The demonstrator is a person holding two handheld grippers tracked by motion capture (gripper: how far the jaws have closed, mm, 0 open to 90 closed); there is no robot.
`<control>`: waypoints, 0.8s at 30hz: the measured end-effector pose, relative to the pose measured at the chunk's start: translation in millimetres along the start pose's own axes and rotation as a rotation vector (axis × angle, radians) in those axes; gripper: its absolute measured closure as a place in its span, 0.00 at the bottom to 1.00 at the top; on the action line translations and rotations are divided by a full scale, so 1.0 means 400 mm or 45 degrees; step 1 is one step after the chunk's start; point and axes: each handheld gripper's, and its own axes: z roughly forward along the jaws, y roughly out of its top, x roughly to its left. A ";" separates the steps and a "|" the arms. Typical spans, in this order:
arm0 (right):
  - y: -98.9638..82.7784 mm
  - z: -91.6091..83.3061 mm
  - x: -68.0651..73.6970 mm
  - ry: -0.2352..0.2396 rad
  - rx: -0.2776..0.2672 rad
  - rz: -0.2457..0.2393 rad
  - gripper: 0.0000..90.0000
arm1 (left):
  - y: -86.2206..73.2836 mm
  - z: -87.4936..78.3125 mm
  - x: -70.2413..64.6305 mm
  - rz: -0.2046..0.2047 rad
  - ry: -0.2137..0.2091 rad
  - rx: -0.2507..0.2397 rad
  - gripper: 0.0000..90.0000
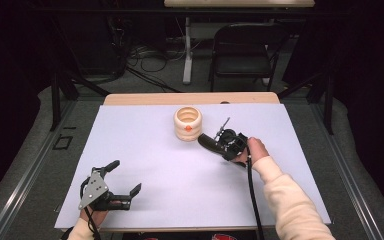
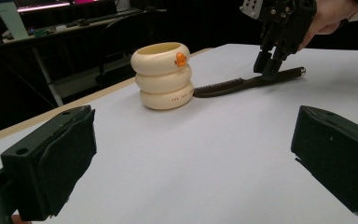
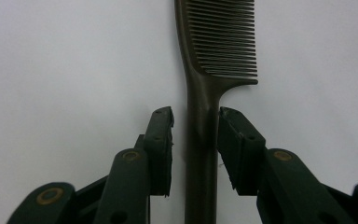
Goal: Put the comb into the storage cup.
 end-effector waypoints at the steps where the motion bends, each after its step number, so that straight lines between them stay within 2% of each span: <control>1: 0.004 0.003 0.002 -0.011 0.018 -0.002 0.73 | 0.000 0.000 0.000 0.002 0.000 0.000 0.00; 4: 0.011 0.010 0.003 -0.023 0.047 -0.027 0.75 | 0.000 0.000 0.000 -0.001 -0.001 0.001 0.00; 5: 0.012 0.014 0.005 -0.025 0.051 -0.010 0.76 | 0.000 0.000 0.000 0.000 -0.001 0.001 0.00; 7: 0.014 0.019 0.002 -0.036 0.066 -0.025 0.76 | 0.000 0.001 0.000 -0.001 -0.001 0.001 0.00; 9: 0.016 0.024 0.001 -0.038 0.072 -0.014 0.76 | 0.000 0.001 0.000 0.000 -0.001 0.002 0.00; 12: 0.018 0.030 -0.003 -0.042 0.113 -0.007 0.77 | 0.000 0.001 0.000 0.001 -0.001 0.002 0.00; 13: 0.016 0.036 -0.003 -0.045 0.096 0.002 0.77 | 0.000 0.001 0.000 0.000 -0.001 0.003 0.00; 17: 0.017 0.043 -0.007 -0.032 0.120 0.005 0.78 | 0.000 0.001 0.000 -0.001 -0.002 0.003 0.00; 24: 0.019 0.046 -0.007 -0.027 0.108 0.017 0.80 | 0.000 0.001 0.000 0.001 -0.003 0.003 0.00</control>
